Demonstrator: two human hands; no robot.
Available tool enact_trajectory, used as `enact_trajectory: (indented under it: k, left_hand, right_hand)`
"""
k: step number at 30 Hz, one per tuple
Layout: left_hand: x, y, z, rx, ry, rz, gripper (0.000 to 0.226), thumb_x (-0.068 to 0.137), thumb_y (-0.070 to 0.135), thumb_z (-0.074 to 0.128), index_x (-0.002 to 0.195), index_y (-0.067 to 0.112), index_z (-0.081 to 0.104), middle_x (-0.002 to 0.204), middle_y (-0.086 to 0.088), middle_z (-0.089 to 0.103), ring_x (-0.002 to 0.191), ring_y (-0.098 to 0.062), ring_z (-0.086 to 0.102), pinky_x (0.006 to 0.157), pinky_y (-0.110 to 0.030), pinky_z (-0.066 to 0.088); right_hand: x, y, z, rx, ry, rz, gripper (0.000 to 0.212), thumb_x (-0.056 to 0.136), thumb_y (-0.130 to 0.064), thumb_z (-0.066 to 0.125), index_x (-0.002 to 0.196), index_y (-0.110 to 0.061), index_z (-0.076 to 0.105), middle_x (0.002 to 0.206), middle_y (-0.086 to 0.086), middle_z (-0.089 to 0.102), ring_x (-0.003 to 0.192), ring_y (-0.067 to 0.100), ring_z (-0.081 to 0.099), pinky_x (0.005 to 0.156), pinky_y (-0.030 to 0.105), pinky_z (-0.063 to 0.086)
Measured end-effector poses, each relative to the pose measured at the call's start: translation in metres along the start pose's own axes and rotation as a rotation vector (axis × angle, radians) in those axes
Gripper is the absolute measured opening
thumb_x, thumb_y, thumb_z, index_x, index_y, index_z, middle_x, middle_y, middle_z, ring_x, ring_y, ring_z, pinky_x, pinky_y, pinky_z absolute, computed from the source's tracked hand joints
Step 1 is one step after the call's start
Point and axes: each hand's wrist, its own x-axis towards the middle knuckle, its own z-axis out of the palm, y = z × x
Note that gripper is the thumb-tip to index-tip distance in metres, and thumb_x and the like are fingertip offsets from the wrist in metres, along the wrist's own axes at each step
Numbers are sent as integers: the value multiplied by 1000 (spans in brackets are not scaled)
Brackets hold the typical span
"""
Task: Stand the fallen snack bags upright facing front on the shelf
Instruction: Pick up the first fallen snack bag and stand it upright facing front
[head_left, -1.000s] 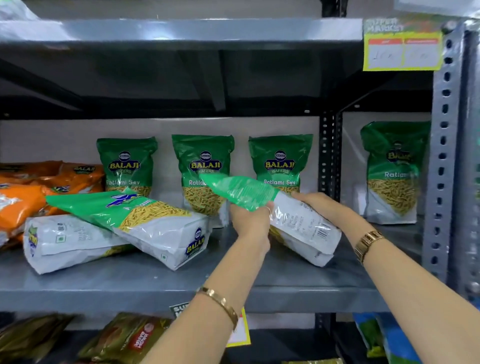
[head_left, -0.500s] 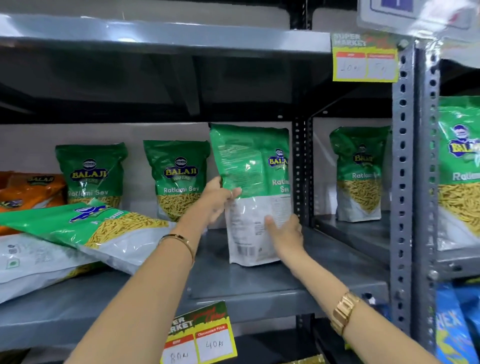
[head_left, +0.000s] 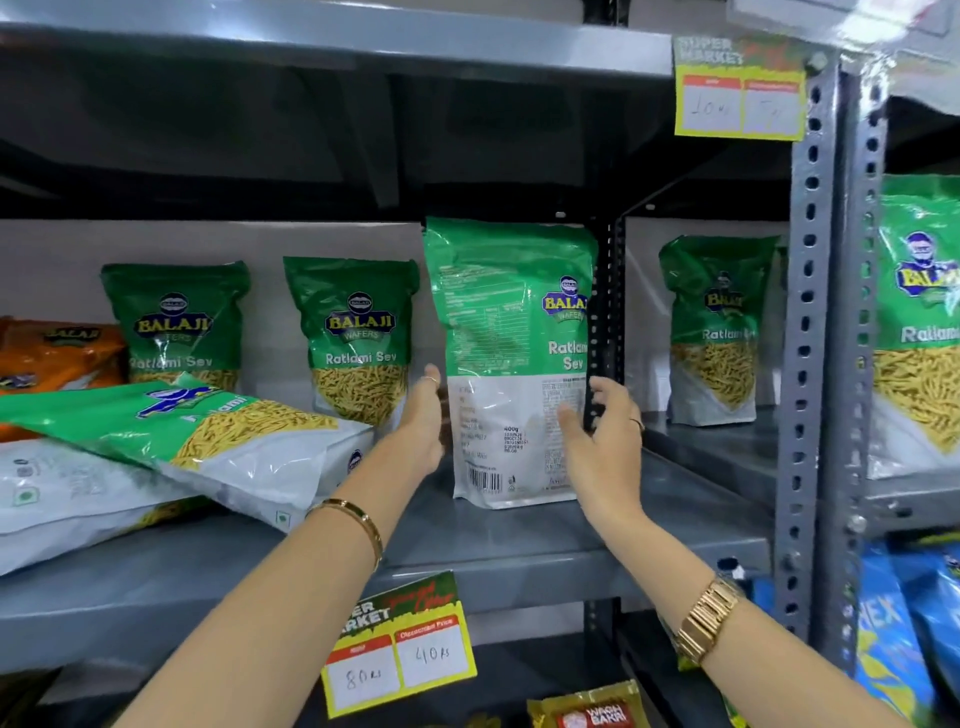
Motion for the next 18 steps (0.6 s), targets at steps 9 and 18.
enact_trajectory:
  k: [9, 18]
  left_hand:
    - [-28, -11, 2, 180, -132, -78, 25, 91, 24, 42, 71, 18, 56, 72, -3, 57, 71, -19, 51, 68, -31, 43]
    - [-38, -26, 16, 292, -53, 63, 21, 90, 28, 48, 97, 13, 62, 111, -12, 62, 103, -27, 56, 88, -36, 47]
  right_hand:
    - [35, -7, 9, 228, -264, 301, 42, 97, -30, 36, 137, -19, 36, 138, 11, 45, 118, 25, 46, 105, 37, 33]
    - [62, 12, 11, 346, -401, 504, 49, 92, -50, 31, 80, -17, 66, 114, 16, 68, 105, 29, 61, 106, 44, 40]
